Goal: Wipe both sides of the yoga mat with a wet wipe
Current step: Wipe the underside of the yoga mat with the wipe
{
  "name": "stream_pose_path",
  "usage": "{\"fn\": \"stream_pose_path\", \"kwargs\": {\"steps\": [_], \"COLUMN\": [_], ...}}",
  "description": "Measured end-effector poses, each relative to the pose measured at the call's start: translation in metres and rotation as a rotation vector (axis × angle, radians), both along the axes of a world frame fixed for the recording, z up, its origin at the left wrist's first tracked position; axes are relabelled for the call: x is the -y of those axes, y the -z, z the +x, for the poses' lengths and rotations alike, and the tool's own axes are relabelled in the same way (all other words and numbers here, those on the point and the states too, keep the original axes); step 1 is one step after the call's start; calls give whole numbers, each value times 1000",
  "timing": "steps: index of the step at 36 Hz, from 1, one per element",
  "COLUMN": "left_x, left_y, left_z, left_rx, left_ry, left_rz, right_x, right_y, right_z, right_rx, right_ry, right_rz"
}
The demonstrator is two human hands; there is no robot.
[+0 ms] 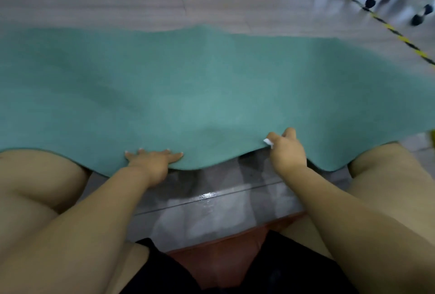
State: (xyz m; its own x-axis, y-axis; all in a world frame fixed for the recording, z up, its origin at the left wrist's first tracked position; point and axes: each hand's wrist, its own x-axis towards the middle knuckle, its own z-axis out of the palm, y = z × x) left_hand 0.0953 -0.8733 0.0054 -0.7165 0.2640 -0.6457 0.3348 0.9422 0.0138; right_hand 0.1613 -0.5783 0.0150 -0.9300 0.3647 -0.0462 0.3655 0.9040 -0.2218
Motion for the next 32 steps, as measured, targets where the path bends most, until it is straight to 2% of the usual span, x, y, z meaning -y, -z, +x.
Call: {"fn": "stream_pose_path", "kwargs": {"steps": [11, 16, 23, 25, 27, 29, 32], "left_x": [-43, -71, -121, -133, -140, -144, -146], "left_y": [-22, -29, -25, -27, -23, -15, -7], "left_z": [-3, -2, 10, 13, 14, 16, 23], "left_rx": [-40, -48, -20, -21, -1, 32, 86], "left_ry": [39, 49, 209, 237, 250, 249, 275], "left_rz": [93, 238, 467, 493, 495, 480, 410], "right_x": [-17, -38, -81, -92, -103, -111, -120], "right_y": [-99, -130, -140, -136, -127, -115, -97], "right_z": [-37, -31, 2, 13, 24, 32, 36], "right_rx": [-464, -505, -593, -549, -412, -153, 179], "right_ry": [-353, -345, -229, -183, -131, -47, 60], "right_rz": [339, 426, 386, 379, 390, 351, 181]}}
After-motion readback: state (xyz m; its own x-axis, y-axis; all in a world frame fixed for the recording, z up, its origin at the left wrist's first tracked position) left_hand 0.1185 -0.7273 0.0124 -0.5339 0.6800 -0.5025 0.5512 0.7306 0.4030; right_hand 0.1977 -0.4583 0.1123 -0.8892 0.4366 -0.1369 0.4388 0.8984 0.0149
